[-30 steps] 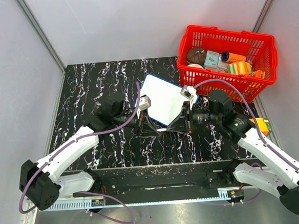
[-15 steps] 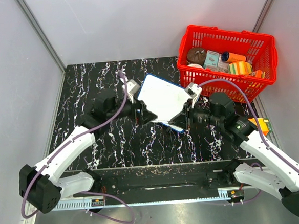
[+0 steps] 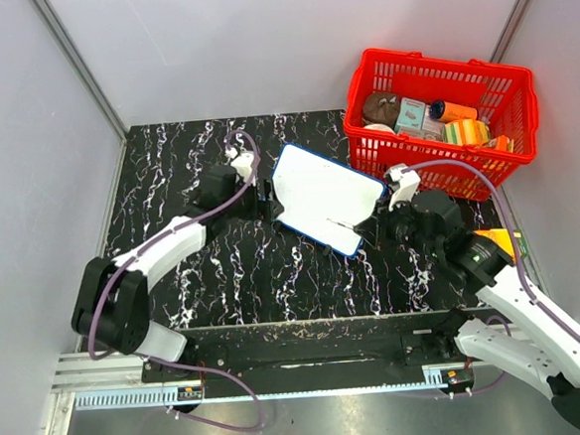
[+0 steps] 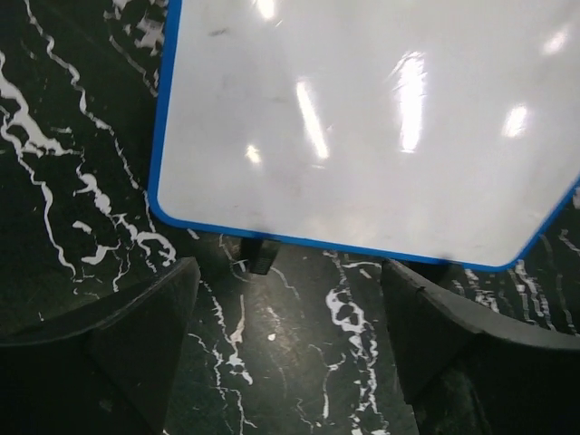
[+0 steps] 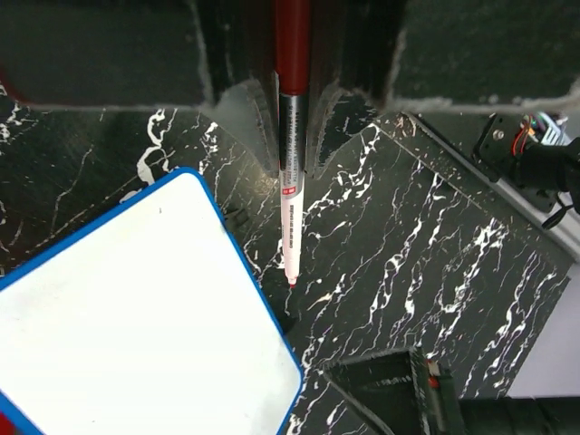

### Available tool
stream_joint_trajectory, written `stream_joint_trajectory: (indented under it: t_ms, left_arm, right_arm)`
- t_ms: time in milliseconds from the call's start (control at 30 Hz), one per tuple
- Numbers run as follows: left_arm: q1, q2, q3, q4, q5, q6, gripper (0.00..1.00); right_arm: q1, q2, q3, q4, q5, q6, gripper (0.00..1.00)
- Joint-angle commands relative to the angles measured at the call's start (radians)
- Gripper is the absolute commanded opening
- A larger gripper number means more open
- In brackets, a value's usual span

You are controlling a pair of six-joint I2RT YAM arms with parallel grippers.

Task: Write a sentence on the whiteboard
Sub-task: Pick up the whiteboard stand from the center of the board.

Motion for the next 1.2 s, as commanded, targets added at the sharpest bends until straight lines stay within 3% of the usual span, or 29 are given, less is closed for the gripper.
stream_joint_trajectory:
  t_ms: [0, 333, 400, 567, 667, 833, 933, 1167]
  left_arm:
    - [-0.012, 0.082, -0.013, 0.055, -0.091, 0.025, 0.83]
    - [-0.071, 0.273, -0.001, 0.139, -0.111, 0.033, 0.71]
    - [-0.074, 0.289, -0.003, 0.15, -0.116, 0.031, 0.63]
    - [-0.083, 0.333, -0.001, 0.153, -0.165, 0.033, 0.59]
    - [-0.086, 0.364, 0.008, 0.156, -0.183, 0.033, 0.5]
    - [-0.101, 0.399, 0.01, 0.17, -0.188, 0.031, 0.23]
    - [-0.115, 0.396, -0.006, 0.169, -0.194, 0.027, 0.12]
    - [-0.172, 0.32, -0.093, 0.15, -0.252, -0.01, 0.04]
  right_arm:
    - [0.006, -0.038, 0.004, -0.011, 0.104, 0.012, 0.0]
    - [0.006, -0.057, 0.011, -0.023, 0.138, 0.008, 0.0]
    - [0.006, -0.058, 0.014, -0.026, 0.141, 0.008, 0.0]
    - [0.006, -0.064, 0.011, -0.029, 0.146, 0.005, 0.0]
    - [0.006, -0.066, 0.01, -0.031, 0.143, 0.005, 0.0]
    - [0.006, -0.067, 0.01, -0.034, 0.143, 0.003, 0.0]
    - [0.006, -0.069, 0.01, -0.034, 0.14, 0.003, 0.0]
    - [0.004, -0.064, 0.007, -0.031, 0.133, 0.005, 0.0]
